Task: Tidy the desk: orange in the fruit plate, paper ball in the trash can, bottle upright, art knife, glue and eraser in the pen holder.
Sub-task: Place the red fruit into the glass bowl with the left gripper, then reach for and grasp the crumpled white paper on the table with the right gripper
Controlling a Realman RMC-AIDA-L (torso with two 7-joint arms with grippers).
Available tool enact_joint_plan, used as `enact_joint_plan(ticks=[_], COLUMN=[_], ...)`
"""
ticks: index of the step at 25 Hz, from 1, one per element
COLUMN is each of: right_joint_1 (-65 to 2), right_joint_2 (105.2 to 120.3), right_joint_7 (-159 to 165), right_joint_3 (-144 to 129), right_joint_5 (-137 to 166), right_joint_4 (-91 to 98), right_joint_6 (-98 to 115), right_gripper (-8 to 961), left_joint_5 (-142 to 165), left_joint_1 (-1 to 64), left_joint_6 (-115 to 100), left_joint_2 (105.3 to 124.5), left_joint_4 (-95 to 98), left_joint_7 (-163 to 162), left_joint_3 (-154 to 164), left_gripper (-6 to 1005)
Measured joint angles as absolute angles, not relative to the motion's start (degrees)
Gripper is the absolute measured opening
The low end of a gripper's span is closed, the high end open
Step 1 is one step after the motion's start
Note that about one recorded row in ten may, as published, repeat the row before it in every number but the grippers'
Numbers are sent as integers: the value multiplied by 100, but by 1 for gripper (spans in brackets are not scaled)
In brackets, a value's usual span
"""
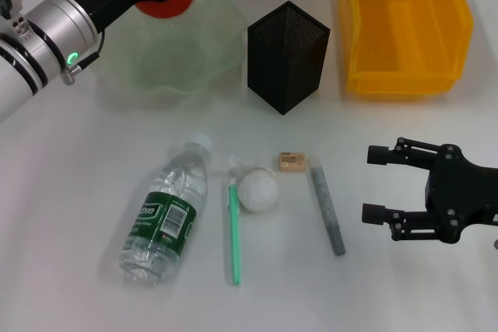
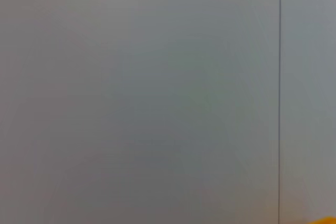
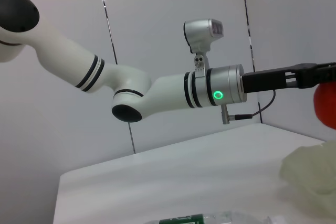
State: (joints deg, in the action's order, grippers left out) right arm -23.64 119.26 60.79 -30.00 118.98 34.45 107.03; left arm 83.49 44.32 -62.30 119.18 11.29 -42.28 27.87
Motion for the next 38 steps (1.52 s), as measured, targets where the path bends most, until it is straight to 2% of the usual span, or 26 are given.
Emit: enact_joint_plan(ticks=[7,11,12,13,16,17,18,19,20,22,23,24,28,33,38], right_joint_1=[-2421,-2402,-2372,-2338,-2278,-2287,-2287,-2359,-2359,-2612,-2612,-2891,-3406,-4254,-4595], right_joint_2=[11922,11923,11922,11929,11940,11938,11938,11928,11928,11906,11906,11903,11903,11931,11936], right_joint_7=[6561,6976,7205,7429,8336,9147,9147,10097,10097,11485,11485,12302,13196,14025,14237], right_joint_3=[-2997,-3003,-3011,-3031,-3170,-3486,-3486,-3987,-3987,-4834,-4834,-5420,-6181,-7174,-8065], right_joint_5=[11884,11690,11584,11501,11420,11496,11496,11752,11752,12495,12495,13005,13388,13718,13799], right_joint_4=[3474,3739,3933,4184,5188,5965,5965,6929,6929,8249,8249,8892,9083,8188,7482], right_joint_6=[10603,10626,10684,10748,10857,10868,10868,10871,10871,10896,10896,10926,10924,10685,9964], right_gripper=[835,835,834,834,834,834,834,834,834,835,835,835,835,835,834], left_joint_5=[8384,8397,8397,8434,8434,8464,8468,8471,8471,8474,8474,8474,8485,8717,9245], left_joint_1=[4380,4284,4284,4008,4008,3514,2633,2263,2263,1449,1449,1449,1052,966,1027], left_joint_6=[-6362,-6642,-6642,-7151,-7151,-7753,-8359,-8523,-8523,-8723,-8723,-8723,-8786,-9020,-8972], left_joint_2=[11908,11890,11890,11863,11863,11838,11821,11820,11820,11804,11804,11804,11734,11680,11677], left_joint_4=[1166,1223,1223,1422,1422,1905,2861,3237,3237,4005,4005,4005,4101,4118,4128], left_joint_7=[-4462,-4514,-4514,-4581,-4581,-4912,-5529,-5658,-5658,-5936,-5936,-5936,-5980,-6010,-6083], left_joint_3=[2932,3019,3019,3225,3225,3750,4726,5055,5055,5519,5519,5519,5519,5518,5501], left_gripper=[372,490,520,549,674,716,758,765,771,784,784,784,784,784,784])
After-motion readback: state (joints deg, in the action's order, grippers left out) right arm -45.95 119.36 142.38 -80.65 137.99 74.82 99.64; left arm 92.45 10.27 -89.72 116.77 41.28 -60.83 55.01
